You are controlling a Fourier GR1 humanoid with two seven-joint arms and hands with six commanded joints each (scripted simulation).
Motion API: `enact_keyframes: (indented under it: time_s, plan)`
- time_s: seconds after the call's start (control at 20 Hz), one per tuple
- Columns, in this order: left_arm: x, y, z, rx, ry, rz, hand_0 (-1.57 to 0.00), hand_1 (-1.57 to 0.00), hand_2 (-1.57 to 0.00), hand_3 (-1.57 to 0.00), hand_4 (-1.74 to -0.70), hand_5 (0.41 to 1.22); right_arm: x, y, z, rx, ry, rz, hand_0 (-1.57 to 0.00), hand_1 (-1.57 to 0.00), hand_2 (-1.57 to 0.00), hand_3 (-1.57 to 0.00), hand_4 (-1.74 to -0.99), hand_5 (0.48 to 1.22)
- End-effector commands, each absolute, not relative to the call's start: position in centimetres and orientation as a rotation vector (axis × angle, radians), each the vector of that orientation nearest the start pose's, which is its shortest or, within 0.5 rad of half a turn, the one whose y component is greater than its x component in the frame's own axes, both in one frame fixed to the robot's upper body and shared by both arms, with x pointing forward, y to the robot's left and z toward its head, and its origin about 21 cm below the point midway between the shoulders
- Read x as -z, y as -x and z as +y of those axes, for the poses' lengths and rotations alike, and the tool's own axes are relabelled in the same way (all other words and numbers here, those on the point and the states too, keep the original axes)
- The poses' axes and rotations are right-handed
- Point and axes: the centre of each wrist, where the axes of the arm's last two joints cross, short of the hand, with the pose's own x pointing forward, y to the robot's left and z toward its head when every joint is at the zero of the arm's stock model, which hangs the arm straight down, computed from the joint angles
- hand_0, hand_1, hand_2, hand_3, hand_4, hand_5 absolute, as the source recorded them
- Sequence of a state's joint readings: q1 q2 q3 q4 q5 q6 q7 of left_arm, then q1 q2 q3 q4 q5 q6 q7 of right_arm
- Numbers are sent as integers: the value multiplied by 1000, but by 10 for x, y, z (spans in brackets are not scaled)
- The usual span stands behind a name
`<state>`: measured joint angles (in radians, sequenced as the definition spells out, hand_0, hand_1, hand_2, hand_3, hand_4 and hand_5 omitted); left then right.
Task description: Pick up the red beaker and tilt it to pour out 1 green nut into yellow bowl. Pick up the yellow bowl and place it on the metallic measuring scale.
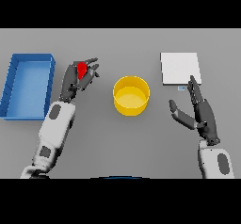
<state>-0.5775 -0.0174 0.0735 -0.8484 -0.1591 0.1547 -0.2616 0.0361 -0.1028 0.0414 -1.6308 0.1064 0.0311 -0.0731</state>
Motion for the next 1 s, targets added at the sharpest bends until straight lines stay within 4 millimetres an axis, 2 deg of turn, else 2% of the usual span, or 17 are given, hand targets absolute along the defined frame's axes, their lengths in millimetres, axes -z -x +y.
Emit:
enact_keyframes:
  time_s: [0.0, 0.1, 0.15, 0.25, 0.4, 0.65, 0.8, 0.85, 0.9, 0.95]
  plan:
    - [10, -374, 170, 193, -108, -1663, -1536, -1535, -1535, -1505, -1504, 1206, -8, -239, -246, -213, 112, -1653, 1, 1, 1, 1, -1292, 656]
    - [3, -374, 168, 202, -110, -1681, -1549, -1548, -1548, -1529, -1500, 1211, -11, -240, -243, -223, 113, -1660, 1, 1, 1, 1, -1294, 662]
    - [-6, -375, 173, 224, -127, -1695, -1553, -1553, -1553, -1537, -1499, 1213, -10, -237, -248, -222, 121, -1663, 1, 1, 1, 1, -1294, 664]
    - [-21, -376, 166, 290, -157, -1708, -1560, -1559, -1559, -1549, -1496, 1216, -9, -241, -244, -232, 120, -1655, 1, 1, 1, 1, -1289, 664]
    - [-42, -376, 165, 425, -240, -1712, -1565, -1565, -1565, -1560, -1616, 1174, -9, -241, -247, -239, 114, -1659, 1, 1, 1, 1, -1277, 664]
    - [-53, -374, 157, 524, -296, -1687, -1565, -1565, -1565, -1560, -1616, 1140, -8, -241, -244, -243, 117, -1645, 1, 1, 1, 1, -1277, 679]
    - [-62, -374, 150, 702, -384, -1678, -1568, -1568, -1568, -1565, -1677, 1123, -10, -241, -245, -232, 101, -1657, 1, 1, 1, 1, -1277, 688]
    - [-69, -376, 151, 780, -433, -1670, -1569, -1569, -1569, -1566, -1690, 1124, -7, -239, -241, -226, 91, -1648, 1, 1, 1, 1, -1274, 688]
    - [-79, -381, 143, 866, -486, -1658, -1569, -1569, -1569, -1567, -1700, 1127, -7, -236, -242, -225, 96, -1648, 1, 1, 1, 1, -1272, 689]
    - [-81, -382, 141, 952, -520, -1655, -1569, -1569, -1569, -1568, -1708, 1133, -6, -235, -245, -228, 107, -1647, 1, 1, 1, 1, -1276, 689]
